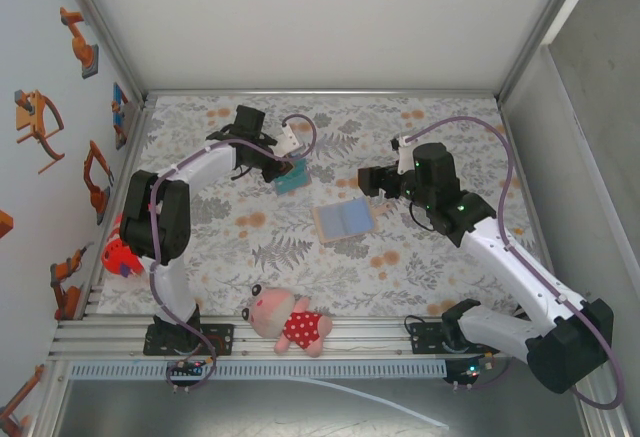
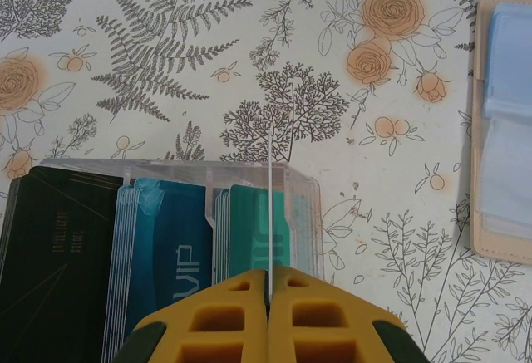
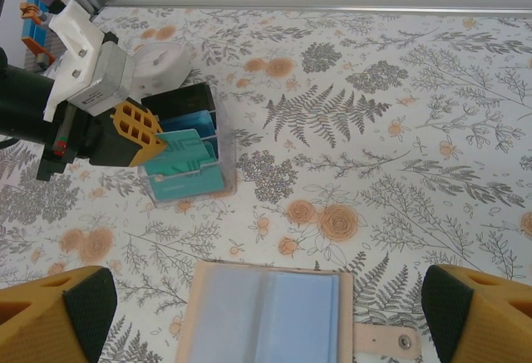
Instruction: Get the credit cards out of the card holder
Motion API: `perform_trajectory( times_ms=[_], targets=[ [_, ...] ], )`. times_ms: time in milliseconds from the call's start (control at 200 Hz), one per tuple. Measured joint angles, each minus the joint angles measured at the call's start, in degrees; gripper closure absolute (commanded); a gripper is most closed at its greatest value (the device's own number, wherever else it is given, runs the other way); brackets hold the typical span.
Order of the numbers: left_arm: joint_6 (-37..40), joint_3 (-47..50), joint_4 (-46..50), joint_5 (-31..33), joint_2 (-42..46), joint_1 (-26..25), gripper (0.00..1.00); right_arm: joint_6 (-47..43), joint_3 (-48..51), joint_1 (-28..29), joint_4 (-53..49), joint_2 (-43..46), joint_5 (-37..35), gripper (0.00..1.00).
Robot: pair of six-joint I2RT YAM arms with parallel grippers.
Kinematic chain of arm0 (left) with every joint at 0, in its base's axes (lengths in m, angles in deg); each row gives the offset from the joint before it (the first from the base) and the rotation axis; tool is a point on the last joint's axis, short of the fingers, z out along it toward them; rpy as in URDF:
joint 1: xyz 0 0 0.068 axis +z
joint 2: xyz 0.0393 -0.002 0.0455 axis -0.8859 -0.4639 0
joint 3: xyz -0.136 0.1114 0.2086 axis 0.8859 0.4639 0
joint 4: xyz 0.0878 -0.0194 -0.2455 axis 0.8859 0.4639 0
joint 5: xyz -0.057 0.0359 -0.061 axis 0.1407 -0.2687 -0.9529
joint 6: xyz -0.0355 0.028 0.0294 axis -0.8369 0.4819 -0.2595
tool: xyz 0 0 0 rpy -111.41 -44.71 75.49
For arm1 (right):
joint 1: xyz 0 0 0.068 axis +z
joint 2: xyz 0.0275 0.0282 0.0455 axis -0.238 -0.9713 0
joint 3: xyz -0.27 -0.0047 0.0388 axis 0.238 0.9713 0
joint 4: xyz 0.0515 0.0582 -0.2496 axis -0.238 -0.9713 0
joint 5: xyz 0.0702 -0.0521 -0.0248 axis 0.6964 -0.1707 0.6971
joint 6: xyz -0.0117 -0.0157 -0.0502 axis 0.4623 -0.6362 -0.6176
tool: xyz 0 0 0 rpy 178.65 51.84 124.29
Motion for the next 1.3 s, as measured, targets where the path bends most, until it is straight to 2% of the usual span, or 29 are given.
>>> perform_trajectory(
  times_ms=[406,581,626,906,937,1017,1037,1057,1142,1242,1297],
  targets=[
    [0.76,-0.37,0.26,0.22,-2.27,0.0,1.0,0.02,0.0,0.0,0.02,0.0,0.02,0.05],
    [1.11,-1.4,0.5,0.57,-3.32,-0.02,0.86,0.22,0.0,0.0,0.02,0.0,0.02,0.05],
    [1.29,-1.51,0.48,0.85,-3.43,0.0,0.76,0.26,0.0,0.0,0.02,0.0,0.02,0.05],
    [0.63,-2.14,0.63,2.49,-3.45,0.0,0.71,0.46,0.02,0.0,0.02,0.0,-1.75,0.02],
    [0.52,-2.14,0.66,2.64,-3.37,0.0,0.64,0.46,0.02,0.0,0.02,0.0,-2.23,0.01],
    [-0.28,-2.05,0.68,3.23,-2.51,0.0,0.62,0.46,0.02,-0.02,-0.07,0.04,-3.48,0.01],
    [-0.37,-1.9,0.61,3.37,-2.01,0.0,0.62,0.46,0.02,0.0,-0.2,0.09,-4.0,0.01],
    [-0.55,-1.68,0.57,3.54,-1.4,0.0,0.57,0.46,0.02,0.0,-0.37,0.13,-4.35,0.01],
    [-1.73,0.0,0.24,4.07,2.19,0.0,0.55,0.46,0.24,0.0,-1.03,0.9,-7.02,0.01],
    [-3.72,3.93,-1.75,5.35,9.09,0.0,0.45,0.37,1.33,-0.02,-1.25,2.95,-10.97,0.01],
    [-4.72,6.99,-3.63,6.56,13.68,0.0,0.34,-0.24,2.62,-0.02,-0.72,4.7,-13.55,0.01]
  ],
)
